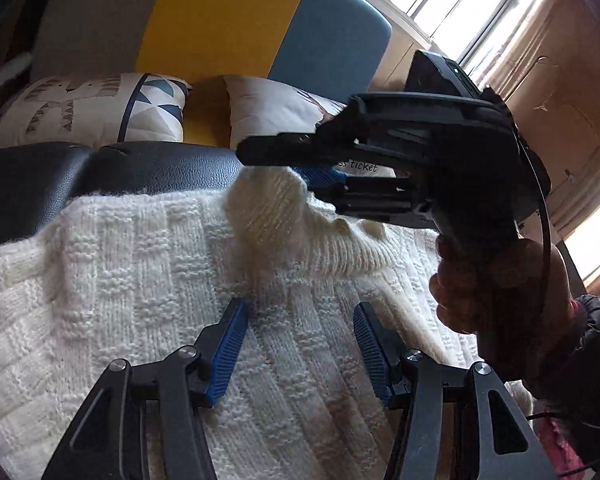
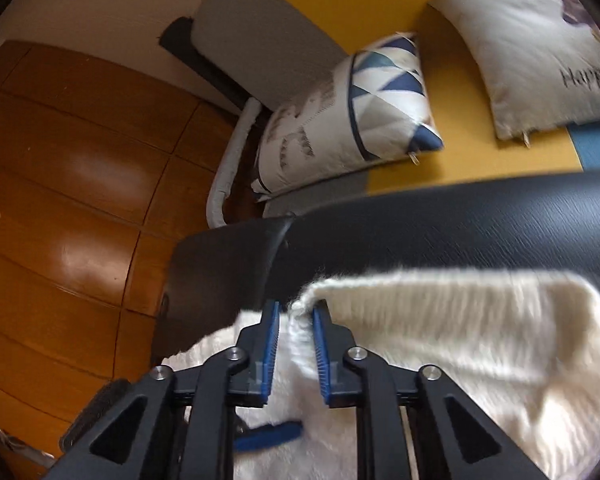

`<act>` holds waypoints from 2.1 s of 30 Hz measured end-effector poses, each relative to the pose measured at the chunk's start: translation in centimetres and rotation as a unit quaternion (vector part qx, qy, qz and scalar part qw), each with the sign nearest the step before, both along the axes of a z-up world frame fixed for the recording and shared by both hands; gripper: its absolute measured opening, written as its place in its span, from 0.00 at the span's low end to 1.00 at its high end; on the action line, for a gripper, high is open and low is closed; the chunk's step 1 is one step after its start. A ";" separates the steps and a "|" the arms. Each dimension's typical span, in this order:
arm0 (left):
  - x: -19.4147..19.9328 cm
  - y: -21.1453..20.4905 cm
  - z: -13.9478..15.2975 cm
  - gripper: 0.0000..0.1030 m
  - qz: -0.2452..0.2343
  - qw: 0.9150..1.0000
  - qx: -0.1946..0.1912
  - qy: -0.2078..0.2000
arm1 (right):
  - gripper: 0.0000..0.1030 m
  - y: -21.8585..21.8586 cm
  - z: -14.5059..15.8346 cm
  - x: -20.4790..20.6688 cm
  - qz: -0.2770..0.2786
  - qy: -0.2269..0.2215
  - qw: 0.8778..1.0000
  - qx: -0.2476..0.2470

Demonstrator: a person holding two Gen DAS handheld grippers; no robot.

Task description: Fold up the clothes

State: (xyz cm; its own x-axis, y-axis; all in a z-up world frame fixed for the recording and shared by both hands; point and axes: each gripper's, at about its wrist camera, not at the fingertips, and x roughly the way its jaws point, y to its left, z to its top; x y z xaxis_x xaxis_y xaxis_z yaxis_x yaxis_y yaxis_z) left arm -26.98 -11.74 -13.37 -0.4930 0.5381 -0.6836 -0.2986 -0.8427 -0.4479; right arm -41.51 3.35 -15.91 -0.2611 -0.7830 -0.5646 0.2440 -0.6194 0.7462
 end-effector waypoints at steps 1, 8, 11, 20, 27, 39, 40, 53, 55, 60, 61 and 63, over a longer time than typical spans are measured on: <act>0.1 -0.1 0.0 0.54 0.000 1.000 0.003 0.001 | 0.15 -0.3 -0.1 -0.3 -0.001 0.005 1.000 0.015; 0.3 -0.1 -0.1 0.54 0.003 1.000 0.012 0.000 | 0.01 0.5 -2.7 -2.6 -0.030 -0.034 0.999 0.019; 0.5 0.4 0.0 0.54 0.003 1.000 -0.004 0.004 | 0.05 0.3 -2.0 -2.6 -0.022 -0.028 0.999 0.041; 0.5 1.3 0.0 0.54 0.003 0.999 -0.034 0.009 | 0.22 5.8 3.5 5.3 -0.005 0.033 0.988 0.152; 2.0 1.8 2.5 0.54 0.013 0.999 -0.022 -0.020 | 0.23 9.3 4.2 15.3 0.049 0.061 0.956 0.283; 9.1 7.0 0.9 0.54 -0.046 0.991 -0.122 -0.017 | 0.22 12.8 0.5 19.9 0.021 0.063 0.926 0.371; 9.2 7.0 1.1 0.54 -0.039 0.992 -0.119 -0.023 | 0.22 14.2 1.2 20.7 -0.004 0.064 0.937 0.343; 8.7 12.4 4.1 0.57 -0.063 0.996 -0.066 -0.026 | 0.28 33.8 2.8 33.5 -0.290 0.014 0.905 0.311; 8.0 14.3 4.0 0.57 -0.072 0.995 -0.065 -0.034 | 0.28 33.8 2.0 32.4 -0.294 0.009 0.905 0.309; 6.9 17.4 3.4 0.57 -0.087 0.992 -0.088 -0.040 | 0.28 33.8 0.1 28.2 -0.299 -0.006 0.901 0.314; 6.7 17.7 3.1 0.57 -0.089 0.991 -0.092 -0.044 | 0.28 33.8 -0.3 27.4 -0.294 -0.013 0.900 0.321; 6.6 17.7 2.4 0.57 -0.090 0.990 -0.098 -0.052 | 0.29 33.5 -1.6 26.1 -0.281 -0.028 0.896 0.343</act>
State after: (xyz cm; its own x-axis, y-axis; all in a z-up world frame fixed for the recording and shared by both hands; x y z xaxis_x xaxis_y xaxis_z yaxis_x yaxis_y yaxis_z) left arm -20.37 5.93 -11.01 -0.3222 0.4628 -0.8258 -0.4123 -0.8539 -0.3176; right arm -15.42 36.80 -17.51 -0.4617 -0.0006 -0.8870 -0.2756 -0.9504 0.1441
